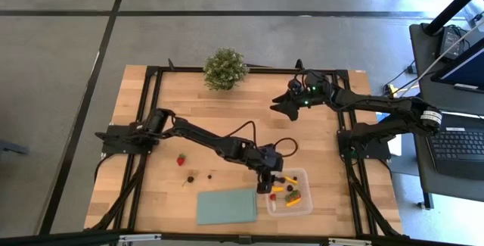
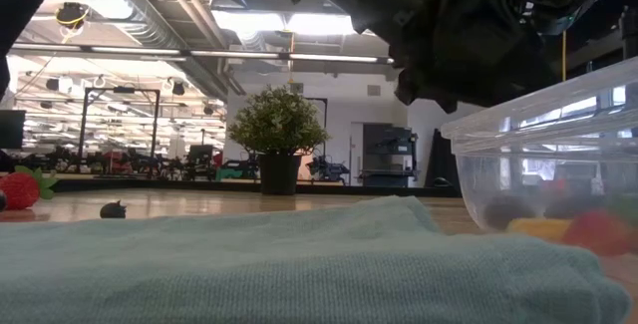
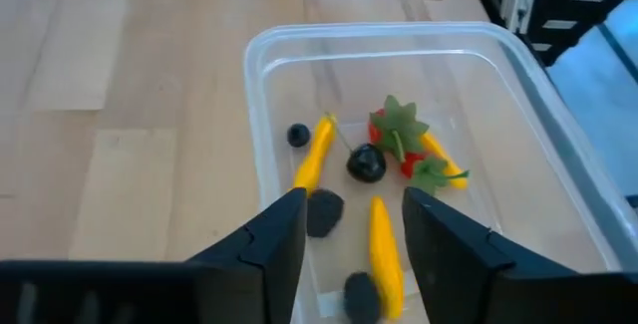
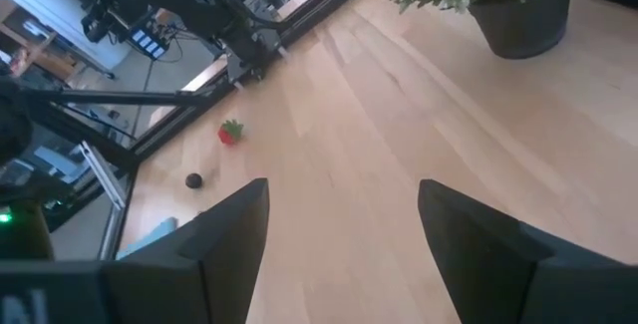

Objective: Pick and placing Produce into tupperware
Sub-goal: Put the blueberry into the transparent bin

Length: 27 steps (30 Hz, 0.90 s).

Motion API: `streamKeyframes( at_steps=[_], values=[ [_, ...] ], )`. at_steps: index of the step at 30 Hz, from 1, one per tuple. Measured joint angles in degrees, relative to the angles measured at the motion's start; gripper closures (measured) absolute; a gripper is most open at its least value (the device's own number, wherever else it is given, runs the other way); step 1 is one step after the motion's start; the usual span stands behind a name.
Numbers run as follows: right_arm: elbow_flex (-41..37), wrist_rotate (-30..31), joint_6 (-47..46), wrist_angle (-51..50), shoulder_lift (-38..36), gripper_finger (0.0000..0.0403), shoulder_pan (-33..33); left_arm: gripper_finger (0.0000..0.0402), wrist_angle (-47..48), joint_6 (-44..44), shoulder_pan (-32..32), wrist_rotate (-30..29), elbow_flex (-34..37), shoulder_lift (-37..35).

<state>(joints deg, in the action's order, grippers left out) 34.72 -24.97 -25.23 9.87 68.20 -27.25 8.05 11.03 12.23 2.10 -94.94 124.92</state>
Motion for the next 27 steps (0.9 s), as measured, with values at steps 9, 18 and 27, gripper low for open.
streamKeyframes(
  at_steps=[9, 18, 27],
  values=[
    [0.0, 0.0, 3.82, -5.4, 0.0, 0.0144, 0.01, 0.0247, 4.53, 0.87, -0.36, 0.24, 0.04, -6.37],
    [0.0, -0.03, 4.9, -5.95, 0.0, 0.0144, 0.01, 0.0249, 29.7, 5.21, -0.83, -0.04, 0.04, -22.08],
    [0.0, -0.02, 6.1, -5.93, 0.0, 0.0144, 0.01, 0.0242, 45.71, 13.07, 4.04, 0.0, -0.02, -29.29]
  ],
)
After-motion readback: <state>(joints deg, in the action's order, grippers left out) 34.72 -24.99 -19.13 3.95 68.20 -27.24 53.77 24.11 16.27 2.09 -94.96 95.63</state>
